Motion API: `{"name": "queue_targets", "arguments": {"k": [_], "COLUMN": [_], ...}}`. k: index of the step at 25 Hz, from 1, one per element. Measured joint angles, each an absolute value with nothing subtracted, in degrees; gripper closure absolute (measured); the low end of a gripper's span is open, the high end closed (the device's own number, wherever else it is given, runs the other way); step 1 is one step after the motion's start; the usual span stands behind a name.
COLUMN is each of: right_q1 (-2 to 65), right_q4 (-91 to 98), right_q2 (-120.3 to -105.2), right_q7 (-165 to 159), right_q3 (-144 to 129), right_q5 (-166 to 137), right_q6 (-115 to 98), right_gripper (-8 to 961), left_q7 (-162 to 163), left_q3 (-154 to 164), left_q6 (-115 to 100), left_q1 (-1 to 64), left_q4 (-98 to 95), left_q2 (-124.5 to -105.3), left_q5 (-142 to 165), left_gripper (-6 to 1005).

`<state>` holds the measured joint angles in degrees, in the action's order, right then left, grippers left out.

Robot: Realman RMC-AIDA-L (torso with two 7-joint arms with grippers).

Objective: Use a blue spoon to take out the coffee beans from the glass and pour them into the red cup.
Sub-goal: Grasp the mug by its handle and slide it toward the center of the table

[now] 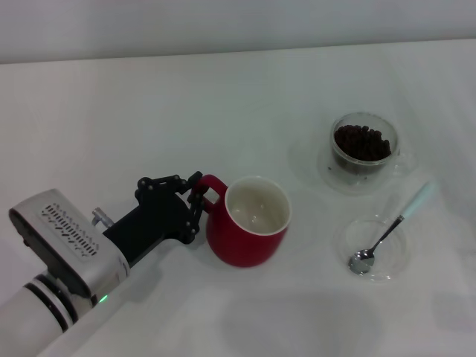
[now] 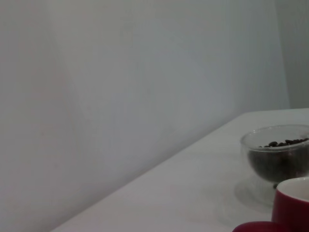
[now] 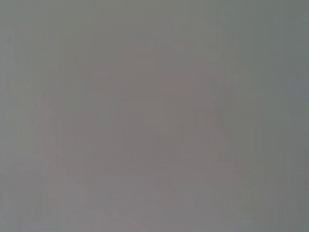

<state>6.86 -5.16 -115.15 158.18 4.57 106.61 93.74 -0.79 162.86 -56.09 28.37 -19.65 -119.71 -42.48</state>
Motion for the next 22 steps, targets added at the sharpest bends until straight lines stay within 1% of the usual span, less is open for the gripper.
{"name": "queue_targets", "arguments": {"k": [22], "right_q1": [6.8], "right_q4": [-5.6], "right_q2": [-115.13], "right_q7": [158.1], "right_q3": [4.6], "right_q5": [106.6], "right_q6": [93.5], "right_gripper": [95], "left_q7": [-1.1], "left_q3": [162.9], "left_q6": [-55.3], "left_q1": [28.0], "left_q4": [-18.8], "left_q2": [-119.62], "left_q5": [-39.0], "left_gripper": [903]}}
